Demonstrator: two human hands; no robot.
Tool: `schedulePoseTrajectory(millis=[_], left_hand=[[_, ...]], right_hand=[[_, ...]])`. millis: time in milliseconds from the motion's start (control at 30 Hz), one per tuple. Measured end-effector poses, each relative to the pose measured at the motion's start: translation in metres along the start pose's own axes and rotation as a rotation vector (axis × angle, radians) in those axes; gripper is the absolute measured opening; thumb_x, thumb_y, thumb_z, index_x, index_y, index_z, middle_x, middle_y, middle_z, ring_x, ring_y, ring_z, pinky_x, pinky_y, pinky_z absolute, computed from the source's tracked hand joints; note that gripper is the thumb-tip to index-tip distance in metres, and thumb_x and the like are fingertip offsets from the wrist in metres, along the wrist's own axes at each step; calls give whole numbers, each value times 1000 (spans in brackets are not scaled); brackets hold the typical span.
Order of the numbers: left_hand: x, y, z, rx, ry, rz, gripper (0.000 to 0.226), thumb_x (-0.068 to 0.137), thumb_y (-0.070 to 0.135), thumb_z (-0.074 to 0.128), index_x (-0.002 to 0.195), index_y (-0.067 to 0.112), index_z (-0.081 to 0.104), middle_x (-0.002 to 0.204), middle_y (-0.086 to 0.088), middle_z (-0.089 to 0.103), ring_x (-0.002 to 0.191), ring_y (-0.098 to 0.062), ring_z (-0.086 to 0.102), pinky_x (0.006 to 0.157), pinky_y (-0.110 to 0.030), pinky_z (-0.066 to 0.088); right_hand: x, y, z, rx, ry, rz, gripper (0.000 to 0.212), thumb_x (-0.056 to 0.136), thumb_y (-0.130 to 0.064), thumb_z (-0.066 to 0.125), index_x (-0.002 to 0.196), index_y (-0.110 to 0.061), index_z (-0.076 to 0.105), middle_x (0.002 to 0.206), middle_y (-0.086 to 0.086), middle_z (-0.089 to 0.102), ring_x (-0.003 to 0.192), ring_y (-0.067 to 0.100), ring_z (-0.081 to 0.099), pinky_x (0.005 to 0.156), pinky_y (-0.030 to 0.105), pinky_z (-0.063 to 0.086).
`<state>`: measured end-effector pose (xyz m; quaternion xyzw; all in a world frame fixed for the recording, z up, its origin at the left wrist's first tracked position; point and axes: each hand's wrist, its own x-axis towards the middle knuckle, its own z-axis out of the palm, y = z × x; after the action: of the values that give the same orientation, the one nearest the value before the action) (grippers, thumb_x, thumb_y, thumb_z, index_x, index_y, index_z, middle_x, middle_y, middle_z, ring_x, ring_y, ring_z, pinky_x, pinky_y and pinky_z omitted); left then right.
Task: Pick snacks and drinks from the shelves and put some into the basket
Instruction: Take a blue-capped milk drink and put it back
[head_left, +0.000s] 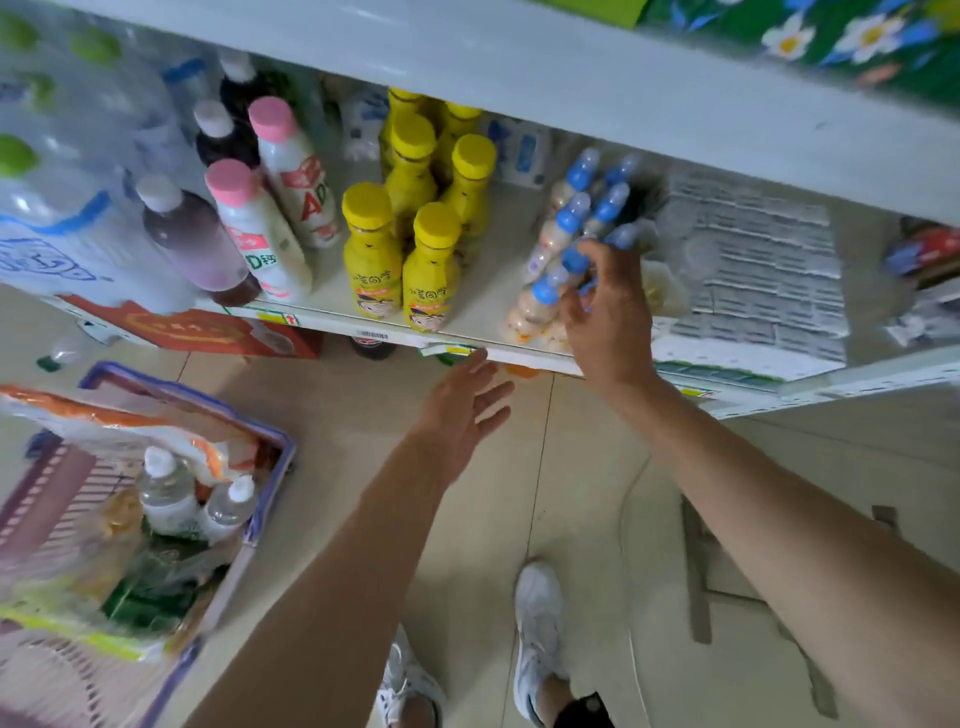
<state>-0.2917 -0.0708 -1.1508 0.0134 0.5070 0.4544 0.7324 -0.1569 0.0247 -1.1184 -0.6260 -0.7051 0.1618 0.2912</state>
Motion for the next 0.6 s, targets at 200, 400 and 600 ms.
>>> schedulePoseTrajectory(millis=[200, 400, 600], left_hand=[[20, 13, 51, 16, -21, 52, 39, 107, 19, 31, 146, 20, 37, 121, 3, 57, 135, -18, 40, 117, -41, 27], [47, 13, 59, -28, 101, 33, 40, 102, 21, 46, 141, 13, 48, 140, -2, 54, 135, -23, 48, 104, -41, 40], [43, 9, 54, -9, 132, 52, 12, 97, 11, 48, 104, 15, 57, 99, -1, 60, 102, -22, 60, 95, -42, 44]], right_hand=[[25, 8, 15, -267, -317, -57, 55, 86, -19, 58, 138, -14, 45, 124, 18, 55, 109, 40, 57, 87, 50, 48], [26, 10, 29, -307, -394, -8, 33, 90, -18, 57, 121, -7, 55, 125, 20, 51, 109, 38, 54, 82, 40, 42], [20, 11, 24, -115, -426, -73, 24, 84, -7, 59, 108, -3, 60, 102, 21, 60, 94, 37, 58, 79, 43, 44]])
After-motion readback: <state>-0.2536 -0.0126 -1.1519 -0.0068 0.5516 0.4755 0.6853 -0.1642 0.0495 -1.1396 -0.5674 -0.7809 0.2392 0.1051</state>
